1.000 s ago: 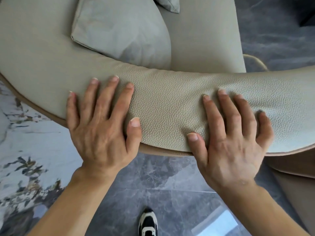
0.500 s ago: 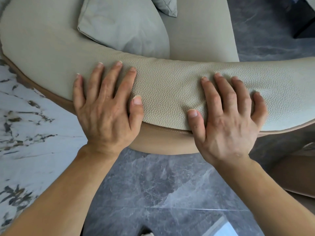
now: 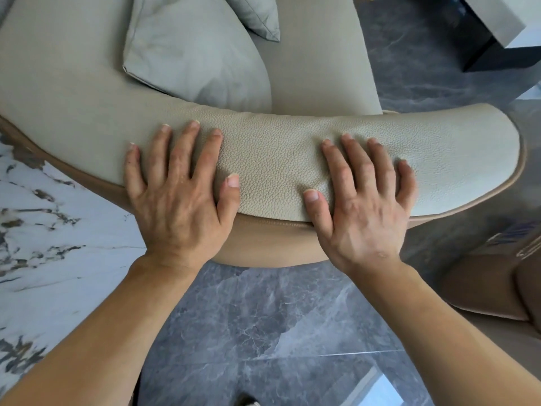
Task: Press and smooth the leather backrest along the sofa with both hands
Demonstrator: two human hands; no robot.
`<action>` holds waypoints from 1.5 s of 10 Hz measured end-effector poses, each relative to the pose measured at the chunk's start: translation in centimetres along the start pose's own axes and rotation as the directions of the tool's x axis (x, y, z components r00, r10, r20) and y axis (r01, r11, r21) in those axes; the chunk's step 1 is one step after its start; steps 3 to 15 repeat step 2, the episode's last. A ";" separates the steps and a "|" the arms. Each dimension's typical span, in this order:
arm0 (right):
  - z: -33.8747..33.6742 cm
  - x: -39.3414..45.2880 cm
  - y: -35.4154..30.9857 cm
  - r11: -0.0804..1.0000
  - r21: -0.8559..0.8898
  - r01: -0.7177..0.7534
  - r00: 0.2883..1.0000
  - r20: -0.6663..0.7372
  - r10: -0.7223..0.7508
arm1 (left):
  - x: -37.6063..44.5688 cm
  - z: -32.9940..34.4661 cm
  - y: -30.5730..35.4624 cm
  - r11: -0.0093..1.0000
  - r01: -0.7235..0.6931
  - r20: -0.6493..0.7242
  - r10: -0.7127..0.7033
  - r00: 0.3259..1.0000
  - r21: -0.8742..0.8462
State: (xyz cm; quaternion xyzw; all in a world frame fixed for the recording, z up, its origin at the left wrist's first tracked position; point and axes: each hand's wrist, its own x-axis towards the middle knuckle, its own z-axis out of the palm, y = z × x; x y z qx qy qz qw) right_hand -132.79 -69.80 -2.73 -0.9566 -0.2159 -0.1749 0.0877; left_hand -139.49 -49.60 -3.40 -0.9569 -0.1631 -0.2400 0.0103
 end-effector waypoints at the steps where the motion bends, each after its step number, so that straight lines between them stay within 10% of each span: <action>1: -1.0 0.1 0.0 1.000 -0.012 -0.018 0.994 0.106 0.019 | 0.0 -0.9 0.2 1.000 0.021 0.125 -0.021 0.992 0.008; 15: -3.3 -0.8 -0.6 0.999 0.007 -0.041 0.978 0.203 0.039 | -0.2 -3.6 0.4 0.997 0.073 0.257 -0.062 0.965 -0.035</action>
